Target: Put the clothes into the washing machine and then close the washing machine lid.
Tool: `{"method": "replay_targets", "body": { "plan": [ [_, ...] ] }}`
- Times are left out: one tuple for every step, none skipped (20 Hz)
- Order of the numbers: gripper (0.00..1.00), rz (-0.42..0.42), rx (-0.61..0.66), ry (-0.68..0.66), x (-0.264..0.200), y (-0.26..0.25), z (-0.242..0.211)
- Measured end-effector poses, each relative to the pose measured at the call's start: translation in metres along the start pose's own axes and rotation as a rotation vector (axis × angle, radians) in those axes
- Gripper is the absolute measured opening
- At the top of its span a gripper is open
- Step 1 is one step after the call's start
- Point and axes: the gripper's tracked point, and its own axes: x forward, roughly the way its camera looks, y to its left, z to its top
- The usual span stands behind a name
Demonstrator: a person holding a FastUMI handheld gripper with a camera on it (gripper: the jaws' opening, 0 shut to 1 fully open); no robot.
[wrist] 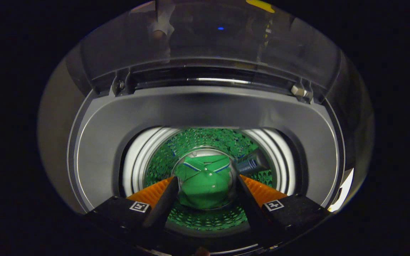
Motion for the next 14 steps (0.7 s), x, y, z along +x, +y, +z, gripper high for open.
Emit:
{"method": "replay_targets", "body": {
  "plan": [
    [1.00, -0.001, -0.006, -0.007, -0.002, -0.001, 0.000],
    [1.00, -0.010, -0.005, -0.014, -0.004, -0.001, 0.001],
    [1.00, -0.014, -0.001, -0.015, -0.007, 0.001, 0.000],
    [1.00, -0.009, 0.007, -0.021, -0.010, 0.003, 0.002],
    [1.00, -0.008, 0.014, -0.031, -0.013, 0.004, 0.004],
    [1.00, -0.009, 0.021, -0.039, -0.016, 0.004, 0.006],
    [1.00, -0.012, 0.025, -0.050, -0.022, 0.006, 0.009],
    [1.00, -0.017, 0.024, -0.069, -0.026, 0.005, 0.013],
    [1.00, -0.026, 0.025, -0.083, -0.033, 0.004, 0.017],
    [1.00, -0.019, 0.032, -0.094, -0.039, 0.005, 0.022],
    [1.00, -0.024, 0.042, -0.109, -0.045, 0.005, 0.027],
    [1.00, -0.015, 0.051, -0.130, -0.054, 0.008, 0.035],
    [1.00, -0.008, 0.058, -0.149, -0.061, 0.010, 0.043],
    [1.00, -0.011, 0.060, -0.169, -0.070, 0.009, 0.053]
  ]
}}
